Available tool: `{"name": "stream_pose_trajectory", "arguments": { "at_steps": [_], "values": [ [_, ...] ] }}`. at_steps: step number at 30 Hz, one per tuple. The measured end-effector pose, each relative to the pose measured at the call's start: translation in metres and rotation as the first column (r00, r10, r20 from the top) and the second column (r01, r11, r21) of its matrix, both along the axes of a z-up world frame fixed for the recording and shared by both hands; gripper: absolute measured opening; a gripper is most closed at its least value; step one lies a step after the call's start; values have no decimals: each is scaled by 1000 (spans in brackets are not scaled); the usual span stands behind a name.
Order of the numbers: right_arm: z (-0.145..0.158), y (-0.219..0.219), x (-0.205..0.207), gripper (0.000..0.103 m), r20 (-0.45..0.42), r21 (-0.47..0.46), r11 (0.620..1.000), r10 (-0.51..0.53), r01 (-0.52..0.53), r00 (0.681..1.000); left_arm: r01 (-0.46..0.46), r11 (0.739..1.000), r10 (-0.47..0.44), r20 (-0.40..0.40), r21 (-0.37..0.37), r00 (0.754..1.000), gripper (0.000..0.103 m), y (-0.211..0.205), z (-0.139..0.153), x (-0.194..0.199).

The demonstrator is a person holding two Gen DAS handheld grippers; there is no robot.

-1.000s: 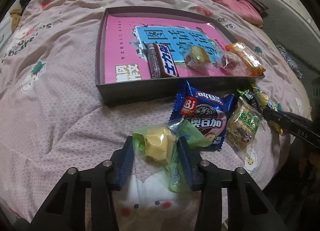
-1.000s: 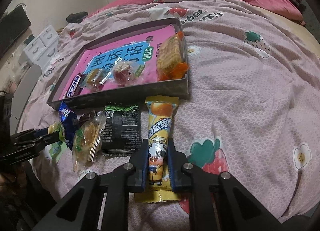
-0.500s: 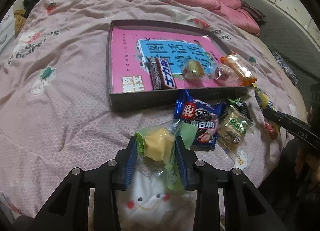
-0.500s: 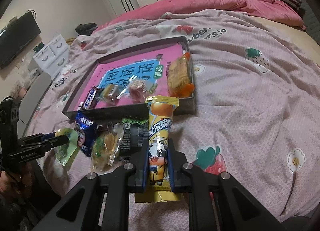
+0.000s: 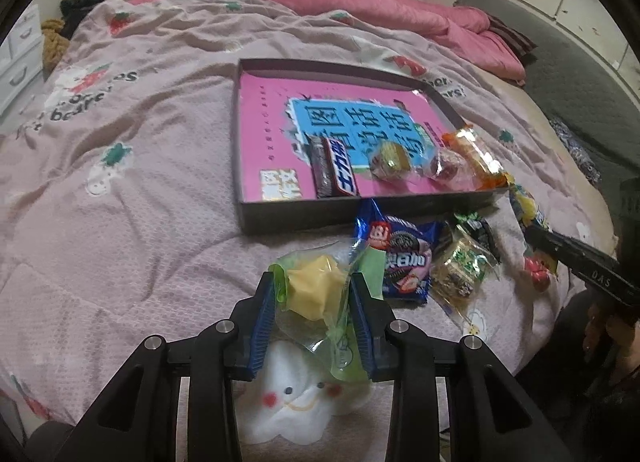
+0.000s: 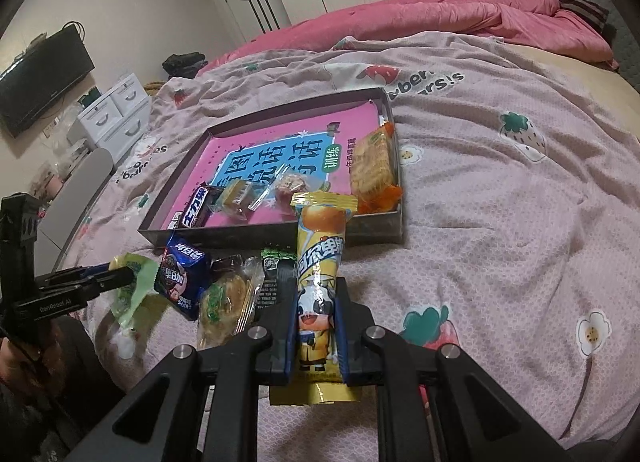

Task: Organize snacks
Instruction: 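Carry the candy bag over the tray with the left tool while the right tool carries the cow-print packet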

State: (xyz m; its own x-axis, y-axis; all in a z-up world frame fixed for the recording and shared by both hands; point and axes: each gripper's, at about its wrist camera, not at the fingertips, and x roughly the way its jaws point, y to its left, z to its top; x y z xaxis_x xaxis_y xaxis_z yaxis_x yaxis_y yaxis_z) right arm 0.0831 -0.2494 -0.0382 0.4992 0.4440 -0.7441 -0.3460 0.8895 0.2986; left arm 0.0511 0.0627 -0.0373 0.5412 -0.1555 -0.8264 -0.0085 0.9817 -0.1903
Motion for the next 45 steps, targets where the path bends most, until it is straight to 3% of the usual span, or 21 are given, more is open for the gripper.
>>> {"name": "stream_pose_trajectory", "arguments": {
  "at_steps": [10, 14, 17, 45],
  "values": [
    [11, -2, 0, 16, 47, 31, 999, -8, 6, 999, -39, 999, 39, 64, -12, 997, 37, 5, 20, -2],
    [17, 0, -2, 16, 82, 28, 1000, -2, 0, 997, -41, 998, 35, 125, 46, 992, 37, -4, 35, -6],
    [22, 3, -3, 16, 103, 35, 999, 8, -12, 995, -40, 998, 33, 146, 47, 989, 37, -8, 42, -6],
    [35, -6, 11, 16, 163, 112, 994, -8, -10, 987, -23, 999, 16, 175, 34, 984, 37, -36, 56, 44]
  ]
}}
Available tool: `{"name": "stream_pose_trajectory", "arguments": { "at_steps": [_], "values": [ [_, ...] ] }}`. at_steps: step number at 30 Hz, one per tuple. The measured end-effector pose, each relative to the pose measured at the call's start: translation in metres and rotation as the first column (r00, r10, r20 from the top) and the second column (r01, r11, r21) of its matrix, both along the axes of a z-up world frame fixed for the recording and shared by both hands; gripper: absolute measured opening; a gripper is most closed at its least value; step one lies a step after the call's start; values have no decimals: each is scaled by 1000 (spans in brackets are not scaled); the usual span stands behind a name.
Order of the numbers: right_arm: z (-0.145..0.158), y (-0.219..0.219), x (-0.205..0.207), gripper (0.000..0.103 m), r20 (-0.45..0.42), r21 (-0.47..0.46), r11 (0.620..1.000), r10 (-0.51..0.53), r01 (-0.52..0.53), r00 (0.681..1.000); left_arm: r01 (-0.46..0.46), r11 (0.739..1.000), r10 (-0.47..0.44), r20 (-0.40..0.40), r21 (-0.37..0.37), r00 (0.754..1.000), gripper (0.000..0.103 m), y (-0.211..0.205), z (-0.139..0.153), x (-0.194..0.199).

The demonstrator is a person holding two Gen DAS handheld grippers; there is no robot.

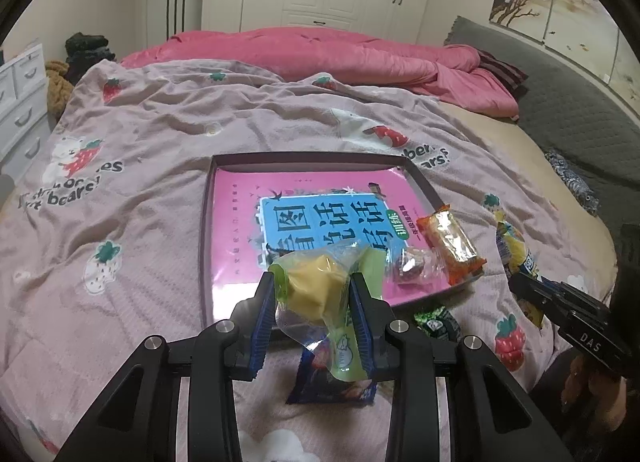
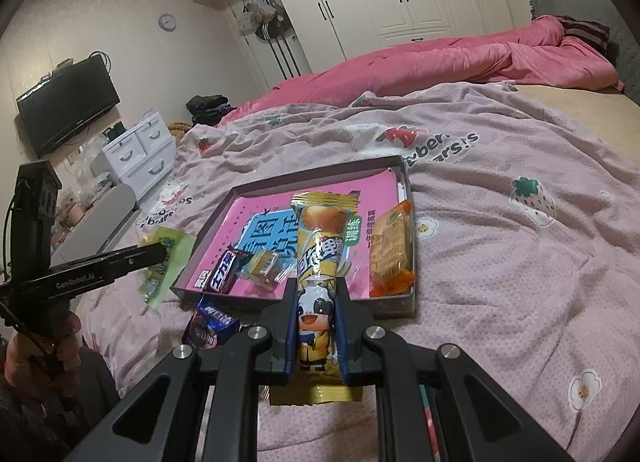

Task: Organize snacks
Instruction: 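Carry the candy bag over the tray with the left tool while the right tool carries the cow-print packet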

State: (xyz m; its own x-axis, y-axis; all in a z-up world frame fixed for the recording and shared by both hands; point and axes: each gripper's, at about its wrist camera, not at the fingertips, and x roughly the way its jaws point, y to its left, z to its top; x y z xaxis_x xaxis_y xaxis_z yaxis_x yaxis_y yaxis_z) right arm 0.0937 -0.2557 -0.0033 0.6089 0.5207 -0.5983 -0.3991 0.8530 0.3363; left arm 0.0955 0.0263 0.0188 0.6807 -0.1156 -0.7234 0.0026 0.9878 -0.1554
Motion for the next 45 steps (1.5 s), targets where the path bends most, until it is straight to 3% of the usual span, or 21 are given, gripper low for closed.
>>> {"name": "stream_pose_trajectory", "arguments": {
  "at_steps": [18, 36, 45],
  "values": [
    [4, -7, 20, 16, 17, 32, 999, -19, 19, 1000, 18, 1000, -18, -22, -6, 1000, 37, -19, -14, 32],
    [-4, 4, 42, 16, 17, 27, 999, -24, 24, 1000, -24, 999, 23, -29, -38, 999, 37, -3, -26, 52],
    [-7, 7, 57, 16, 10, 45, 999, -18, 17, 1000, -38, 999, 38, -29, -20, 999, 37, 2, -33, 56]
  ]
}}
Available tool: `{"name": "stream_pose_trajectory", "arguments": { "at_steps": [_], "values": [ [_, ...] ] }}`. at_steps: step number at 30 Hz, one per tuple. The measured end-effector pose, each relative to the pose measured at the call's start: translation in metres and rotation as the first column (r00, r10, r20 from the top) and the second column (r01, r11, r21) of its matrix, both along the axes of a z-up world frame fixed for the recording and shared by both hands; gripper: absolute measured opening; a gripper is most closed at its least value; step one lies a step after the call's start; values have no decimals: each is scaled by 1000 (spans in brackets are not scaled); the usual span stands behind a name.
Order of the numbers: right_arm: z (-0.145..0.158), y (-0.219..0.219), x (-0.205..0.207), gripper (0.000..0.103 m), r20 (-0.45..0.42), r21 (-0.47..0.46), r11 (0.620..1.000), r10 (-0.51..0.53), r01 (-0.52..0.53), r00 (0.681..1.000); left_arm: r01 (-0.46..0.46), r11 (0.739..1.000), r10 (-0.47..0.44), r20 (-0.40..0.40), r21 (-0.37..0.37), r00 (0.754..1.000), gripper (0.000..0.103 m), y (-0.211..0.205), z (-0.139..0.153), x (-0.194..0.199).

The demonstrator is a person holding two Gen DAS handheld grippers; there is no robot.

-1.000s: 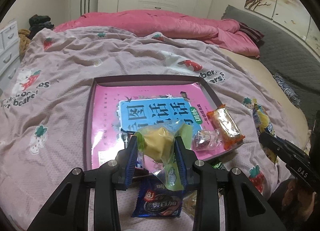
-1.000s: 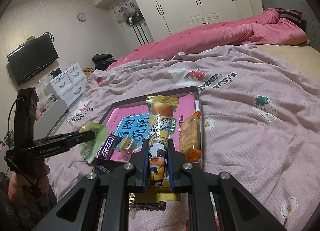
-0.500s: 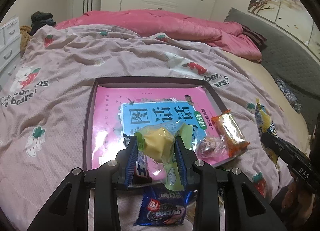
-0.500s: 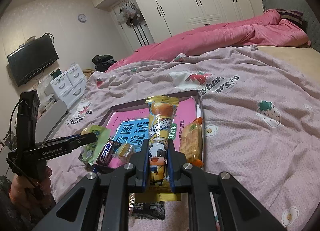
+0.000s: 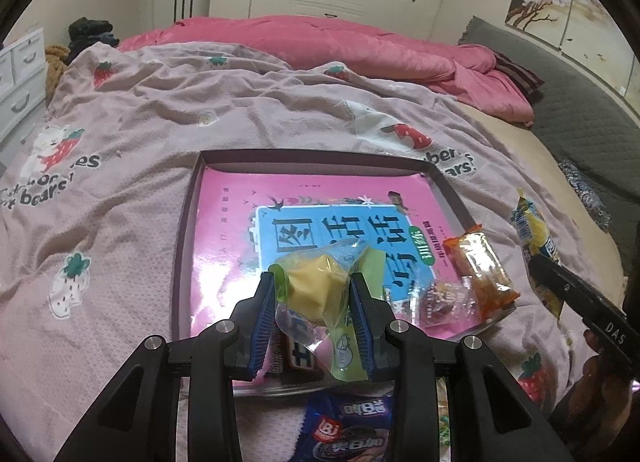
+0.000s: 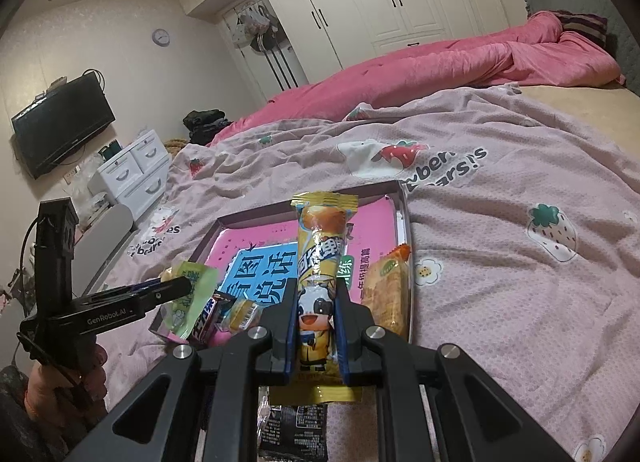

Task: Organize snacks
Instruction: 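Carry the candy bag over the tray with the left tool while the right tool carries the cow-print packet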

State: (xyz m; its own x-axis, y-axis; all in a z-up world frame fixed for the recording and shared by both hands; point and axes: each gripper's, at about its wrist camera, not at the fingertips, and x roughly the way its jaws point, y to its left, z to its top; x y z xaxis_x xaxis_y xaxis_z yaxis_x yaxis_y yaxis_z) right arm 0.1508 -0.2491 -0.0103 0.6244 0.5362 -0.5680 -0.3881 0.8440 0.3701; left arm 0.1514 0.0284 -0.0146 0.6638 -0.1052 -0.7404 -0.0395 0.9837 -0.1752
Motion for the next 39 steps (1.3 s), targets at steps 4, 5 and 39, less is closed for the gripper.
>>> {"name": "stream_pose_trajectory", "arguments": {
  "at_steps": [4, 5, 39],
  "values": [
    [-3, 2, 4, 16, -11, -6, 1000, 4, -4, 1000, -15, 1000, 15, -6, 0, 1000, 37, 6, -4, 3],
    [-4, 2, 5, 16, -13, -7, 1000, 4, -4, 1000, -17, 1000, 17, -6, 1, 1000, 37, 7, -4, 3],
    [-21, 17, 30, 16, -53, -44, 999, 22, -24, 998, 26, 997, -21, -55, 79, 998, 37, -19, -35, 20]
  ]
}}
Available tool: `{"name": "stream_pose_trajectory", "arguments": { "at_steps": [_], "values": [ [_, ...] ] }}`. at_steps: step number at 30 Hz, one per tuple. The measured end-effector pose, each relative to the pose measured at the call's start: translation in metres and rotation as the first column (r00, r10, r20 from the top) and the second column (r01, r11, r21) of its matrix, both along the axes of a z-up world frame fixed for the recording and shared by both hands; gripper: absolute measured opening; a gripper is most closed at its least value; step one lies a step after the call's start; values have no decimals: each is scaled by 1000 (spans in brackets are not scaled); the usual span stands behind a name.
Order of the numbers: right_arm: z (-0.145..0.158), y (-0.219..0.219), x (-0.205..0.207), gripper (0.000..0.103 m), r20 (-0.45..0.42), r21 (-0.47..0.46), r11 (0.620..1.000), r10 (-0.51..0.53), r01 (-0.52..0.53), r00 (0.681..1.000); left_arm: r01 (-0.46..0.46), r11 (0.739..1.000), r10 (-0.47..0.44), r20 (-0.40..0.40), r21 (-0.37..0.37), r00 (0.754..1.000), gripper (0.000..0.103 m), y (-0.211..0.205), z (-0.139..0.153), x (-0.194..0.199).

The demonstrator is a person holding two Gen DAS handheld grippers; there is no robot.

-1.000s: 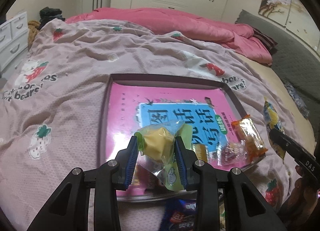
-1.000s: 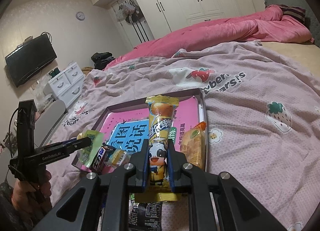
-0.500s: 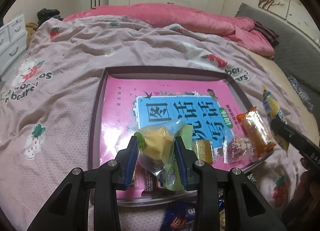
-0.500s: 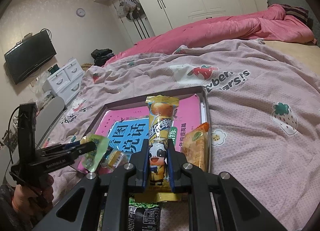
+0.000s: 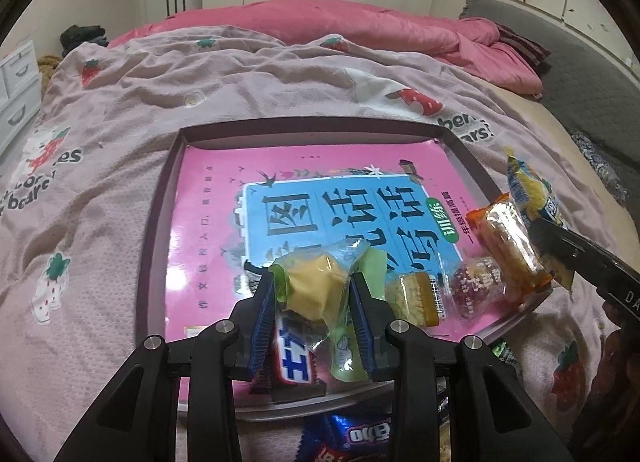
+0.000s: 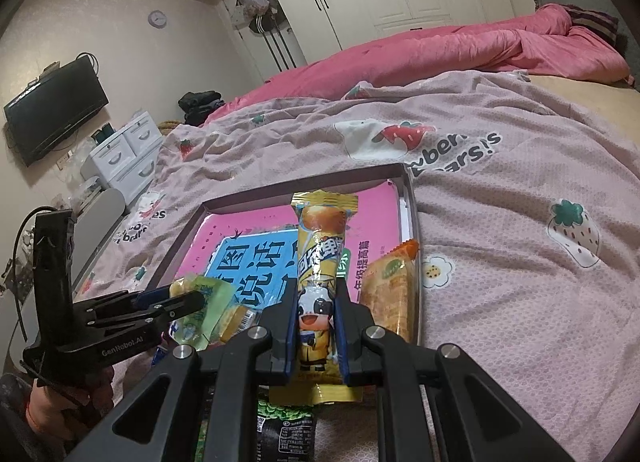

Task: Organize snacks
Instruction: 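Carry the candy bag over the tray with the left tool while the right tool carries the cow-print packet, then release the candy bag in the tray with the left tool while the right tool releases its packet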

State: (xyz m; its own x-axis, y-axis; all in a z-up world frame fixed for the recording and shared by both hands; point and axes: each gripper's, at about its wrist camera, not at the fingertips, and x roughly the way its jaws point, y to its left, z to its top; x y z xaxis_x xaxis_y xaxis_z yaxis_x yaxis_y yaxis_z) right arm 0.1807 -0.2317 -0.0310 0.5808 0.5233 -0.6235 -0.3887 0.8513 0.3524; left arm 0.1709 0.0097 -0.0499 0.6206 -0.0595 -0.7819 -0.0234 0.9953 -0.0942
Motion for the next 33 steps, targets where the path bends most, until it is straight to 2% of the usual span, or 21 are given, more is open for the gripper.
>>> {"name": "stream_pose_trajectory", "arguments": {
  "at_steps": [11, 22, 33],
  "values": [
    [-13, 5, 6, 16, -43, -22, 1000, 5, -6, 999, 28, 1000, -28, 0, -4, 1000, 37, -12, -5, 5],
    [-19, 5, 10, 16, -66, 1, 1000, 4, -4, 998, 28, 1000, -28, 8, -2, 1000, 38, -15, -8, 7],
    [-28, 9, 11, 17, -82, -32, 999, -3, 0, 997, 26, 999, -26, 10, 21, 1000, 38, -16, -10, 12]
  ]
}}
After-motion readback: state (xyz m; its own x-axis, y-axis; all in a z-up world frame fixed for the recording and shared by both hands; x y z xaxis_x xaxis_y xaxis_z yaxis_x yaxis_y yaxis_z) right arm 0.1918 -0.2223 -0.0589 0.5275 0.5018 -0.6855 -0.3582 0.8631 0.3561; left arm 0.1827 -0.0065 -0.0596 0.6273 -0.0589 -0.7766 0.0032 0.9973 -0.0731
